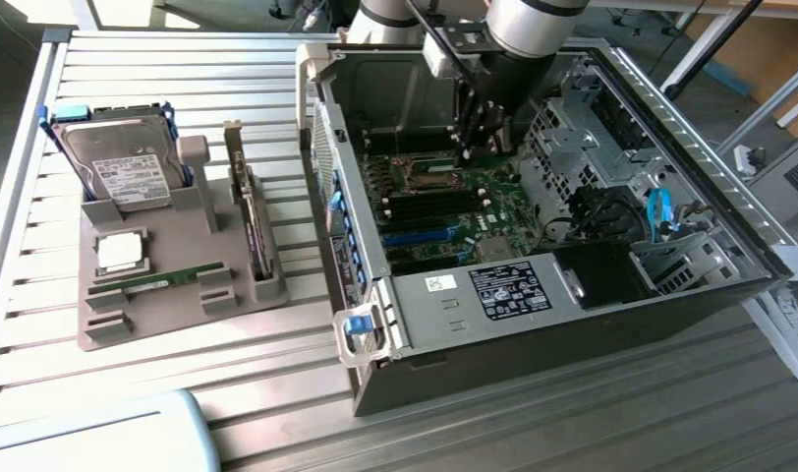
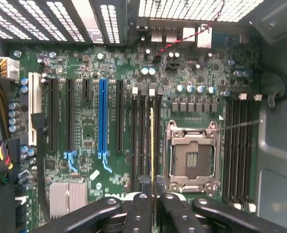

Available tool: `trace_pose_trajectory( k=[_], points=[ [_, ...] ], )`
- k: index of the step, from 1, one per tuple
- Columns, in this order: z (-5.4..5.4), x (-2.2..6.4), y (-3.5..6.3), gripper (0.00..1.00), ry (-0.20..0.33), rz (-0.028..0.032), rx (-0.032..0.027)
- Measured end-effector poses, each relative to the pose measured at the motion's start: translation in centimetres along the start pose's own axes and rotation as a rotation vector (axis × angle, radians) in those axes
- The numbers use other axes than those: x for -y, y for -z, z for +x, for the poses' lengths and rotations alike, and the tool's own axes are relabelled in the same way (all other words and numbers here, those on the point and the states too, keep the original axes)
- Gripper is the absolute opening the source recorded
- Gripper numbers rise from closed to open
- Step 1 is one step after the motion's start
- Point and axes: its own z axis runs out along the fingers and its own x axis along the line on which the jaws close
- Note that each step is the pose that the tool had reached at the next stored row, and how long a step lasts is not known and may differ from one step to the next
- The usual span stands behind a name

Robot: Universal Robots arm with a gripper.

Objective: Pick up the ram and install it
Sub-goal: 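Insert the ram into the slot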

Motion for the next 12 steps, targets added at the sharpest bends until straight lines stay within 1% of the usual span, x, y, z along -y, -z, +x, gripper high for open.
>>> trace_pose_trajectory(
  k=[2, 7, 9, 12],
  points=[
    [0.0, -0.51, -0.23, 0.13, 0.0, 0.0, -0.0001],
    [0.2, -1.41, -0.49, 0.13, 0.0, 0.0, 0.0],
    [0.4, -1.58, -0.62, 0.13, 0.0, 0.0001, 0.0001],
    [0.6, -1.62, -0.94, 0.13, 0.0, 0.0, 0.0]
  ],
)
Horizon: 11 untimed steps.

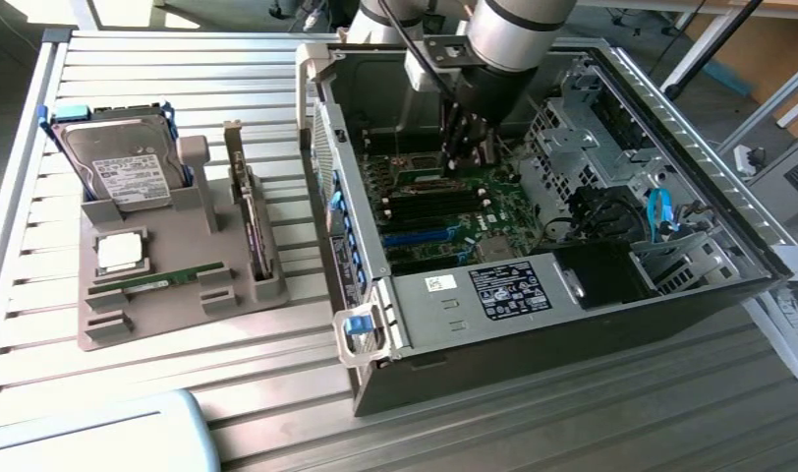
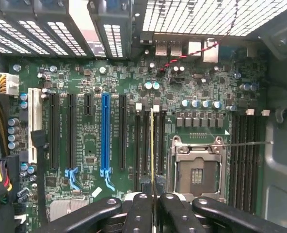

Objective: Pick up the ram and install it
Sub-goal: 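Insert the ram into the slot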

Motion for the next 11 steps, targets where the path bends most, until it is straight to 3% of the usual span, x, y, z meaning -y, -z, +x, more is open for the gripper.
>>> trace_pose_trajectory(
  k=[6, 11],
  points=[
    [0.8, 0.02, -0.74, 0.13, 0.0, 0.0, 0.0],
    [0.9, 0.58, -1.66, 0.13, 0.0, -0.001, -0.0001]
  ],
)
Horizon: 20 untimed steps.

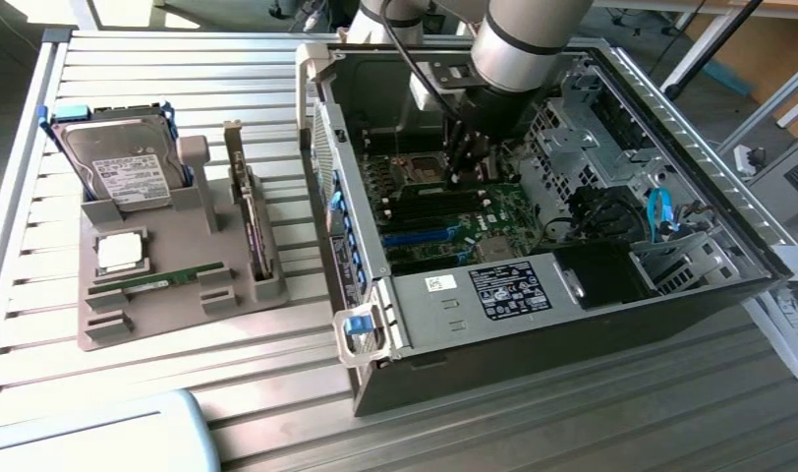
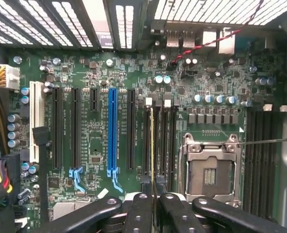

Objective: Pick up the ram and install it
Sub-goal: 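Insert the ram into the slot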

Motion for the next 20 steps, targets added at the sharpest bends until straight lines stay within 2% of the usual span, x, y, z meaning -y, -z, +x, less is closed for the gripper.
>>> trace_pose_trajectory(
  k=[10, 15, 20],
  points=[
    [0.1, 0.02, -1.3, 0.13, -0.015, 0.0005, 0.0],
    [0.1, 0.02, -1.55, 0.13, -0.027, 0.0013, -0.0034],
    [0.1, 0.02, -1.71, 0.13, -0.036, 0.002, -0.0037]
  ],
)
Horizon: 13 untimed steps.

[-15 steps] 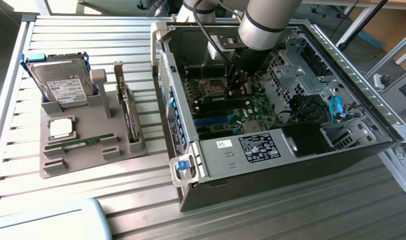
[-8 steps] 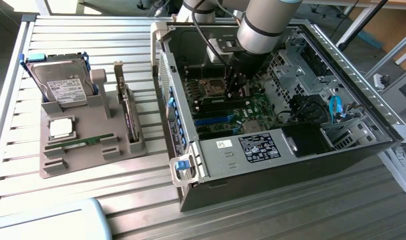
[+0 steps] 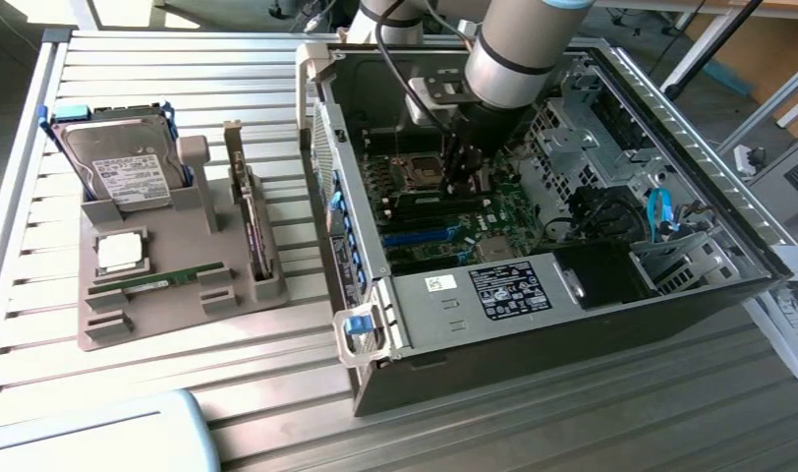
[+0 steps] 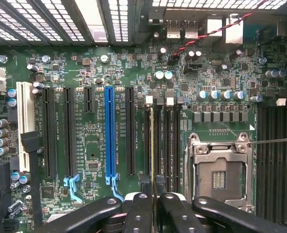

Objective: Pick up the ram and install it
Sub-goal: 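Insert the ram into the slot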

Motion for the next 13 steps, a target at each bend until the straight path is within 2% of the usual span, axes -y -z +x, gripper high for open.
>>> trace_pose_trajectory(
  k=[13],
  points=[
    [0.02, 0.0, -0.27, 0.13, -0.012, 0.0009, -0.0027]
  ],
)
